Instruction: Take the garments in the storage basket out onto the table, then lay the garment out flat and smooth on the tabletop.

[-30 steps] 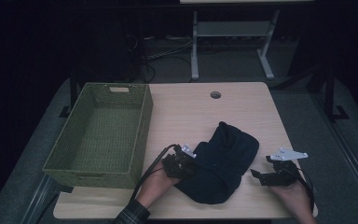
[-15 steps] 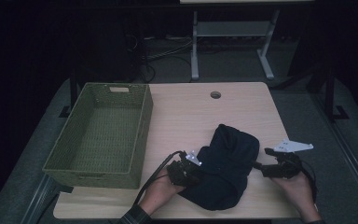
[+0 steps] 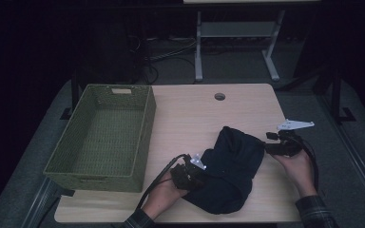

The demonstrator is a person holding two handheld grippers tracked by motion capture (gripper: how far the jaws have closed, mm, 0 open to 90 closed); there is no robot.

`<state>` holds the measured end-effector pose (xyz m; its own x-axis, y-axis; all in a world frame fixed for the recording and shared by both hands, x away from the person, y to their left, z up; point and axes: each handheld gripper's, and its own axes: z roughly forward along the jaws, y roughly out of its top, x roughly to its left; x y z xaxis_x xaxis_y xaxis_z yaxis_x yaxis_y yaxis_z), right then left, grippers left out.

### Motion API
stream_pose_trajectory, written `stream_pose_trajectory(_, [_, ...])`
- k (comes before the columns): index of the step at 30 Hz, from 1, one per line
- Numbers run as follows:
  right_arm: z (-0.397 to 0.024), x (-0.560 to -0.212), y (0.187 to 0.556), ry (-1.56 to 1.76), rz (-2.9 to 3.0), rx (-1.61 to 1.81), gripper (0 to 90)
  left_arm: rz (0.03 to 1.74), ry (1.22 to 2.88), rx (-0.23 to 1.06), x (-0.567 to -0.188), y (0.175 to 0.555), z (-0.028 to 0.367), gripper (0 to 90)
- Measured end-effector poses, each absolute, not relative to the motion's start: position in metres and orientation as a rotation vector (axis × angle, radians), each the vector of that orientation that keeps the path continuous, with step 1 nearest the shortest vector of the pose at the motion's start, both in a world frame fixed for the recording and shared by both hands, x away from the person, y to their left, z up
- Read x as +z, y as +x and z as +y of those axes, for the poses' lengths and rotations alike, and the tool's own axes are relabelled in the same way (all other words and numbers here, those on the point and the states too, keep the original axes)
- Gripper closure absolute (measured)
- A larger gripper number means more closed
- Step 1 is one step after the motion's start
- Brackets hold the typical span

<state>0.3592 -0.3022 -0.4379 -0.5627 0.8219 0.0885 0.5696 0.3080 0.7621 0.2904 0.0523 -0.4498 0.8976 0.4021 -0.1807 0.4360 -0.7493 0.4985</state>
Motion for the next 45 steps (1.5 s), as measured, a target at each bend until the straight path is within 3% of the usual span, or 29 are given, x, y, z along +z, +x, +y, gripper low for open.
stream_pose_trajectory(5, [-0.298, -0.452, 0.369, 1.288, 2.316, 1.087, 48.3, 0.603, 2.51, -0.084, -0.45, 0.29, 0.053, 90.0])
stream_pose_trajectory(17, [-0.285, -0.464, 0.378, 1.233, 2.372, 0.986, 78.4, 0.6, 2.518, -0.063, -0.449, 0.288, 0.051, 90.0])
stream_pose_trajectory(26, [-0.276, -0.451, 0.396, 1.19, 2.341, 0.963, 79.7, 0.601, 2.517, -0.071, -0.45, 0.288, 0.05, 90.0])
stream_pose_trajectory(35, [-0.253, -0.433, 0.436, 1.14, 2.348, 0.951, 79.8, 0.595, 2.517, -0.07, -0.45, 0.288, 0.048, 90.0])
stream_pose_trajectory(45, [-0.23, -0.442, 0.474, 1.146, 2.371, 0.921, 79.8, 0.595, 2.502, -0.065, -0.451, 0.288, 0.044, 90.0])
